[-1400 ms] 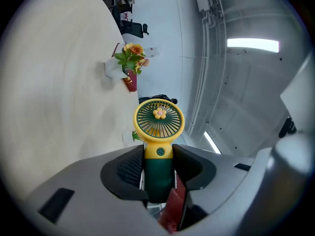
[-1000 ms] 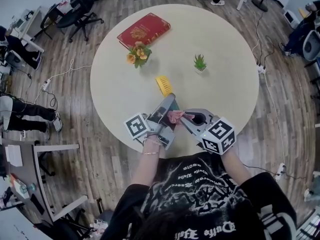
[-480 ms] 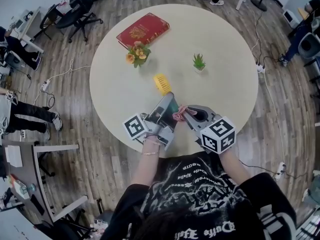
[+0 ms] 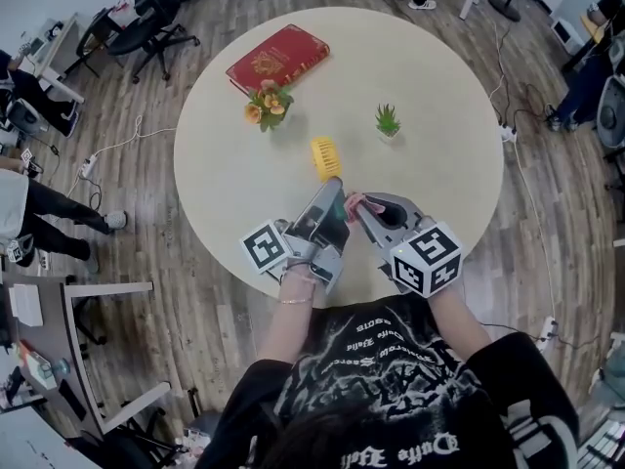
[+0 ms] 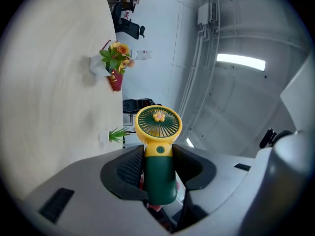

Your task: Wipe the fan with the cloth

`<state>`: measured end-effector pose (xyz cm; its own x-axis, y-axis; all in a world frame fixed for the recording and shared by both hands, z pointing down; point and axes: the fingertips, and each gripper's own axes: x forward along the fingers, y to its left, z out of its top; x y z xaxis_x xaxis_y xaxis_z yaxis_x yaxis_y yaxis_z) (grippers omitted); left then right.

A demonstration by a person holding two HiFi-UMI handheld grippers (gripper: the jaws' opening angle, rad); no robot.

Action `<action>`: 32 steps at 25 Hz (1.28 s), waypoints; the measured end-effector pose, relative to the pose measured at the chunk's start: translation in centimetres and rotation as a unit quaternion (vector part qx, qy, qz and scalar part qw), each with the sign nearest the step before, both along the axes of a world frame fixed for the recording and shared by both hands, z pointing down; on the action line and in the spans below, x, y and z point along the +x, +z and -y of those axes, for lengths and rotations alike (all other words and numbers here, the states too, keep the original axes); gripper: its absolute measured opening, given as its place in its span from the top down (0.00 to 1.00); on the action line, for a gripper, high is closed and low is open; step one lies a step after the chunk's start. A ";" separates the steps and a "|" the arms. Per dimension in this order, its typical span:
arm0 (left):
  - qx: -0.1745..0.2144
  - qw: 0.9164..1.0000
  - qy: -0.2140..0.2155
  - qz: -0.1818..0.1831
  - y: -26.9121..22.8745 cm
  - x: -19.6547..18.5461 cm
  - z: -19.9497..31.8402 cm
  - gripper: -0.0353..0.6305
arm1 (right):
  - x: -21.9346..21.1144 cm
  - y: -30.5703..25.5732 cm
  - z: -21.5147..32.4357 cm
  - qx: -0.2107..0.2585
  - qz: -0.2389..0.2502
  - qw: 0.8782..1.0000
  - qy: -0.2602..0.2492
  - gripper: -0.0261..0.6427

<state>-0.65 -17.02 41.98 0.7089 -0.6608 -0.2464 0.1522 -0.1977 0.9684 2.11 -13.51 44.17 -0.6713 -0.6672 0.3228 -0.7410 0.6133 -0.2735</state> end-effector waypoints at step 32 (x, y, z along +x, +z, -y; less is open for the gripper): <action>0.078 0.985 0.107 0.107 -2.0 2.8 -2.1 0.65 | 2.8 -7.8 2.6 0.136 0.017 0.988 0.072 0.91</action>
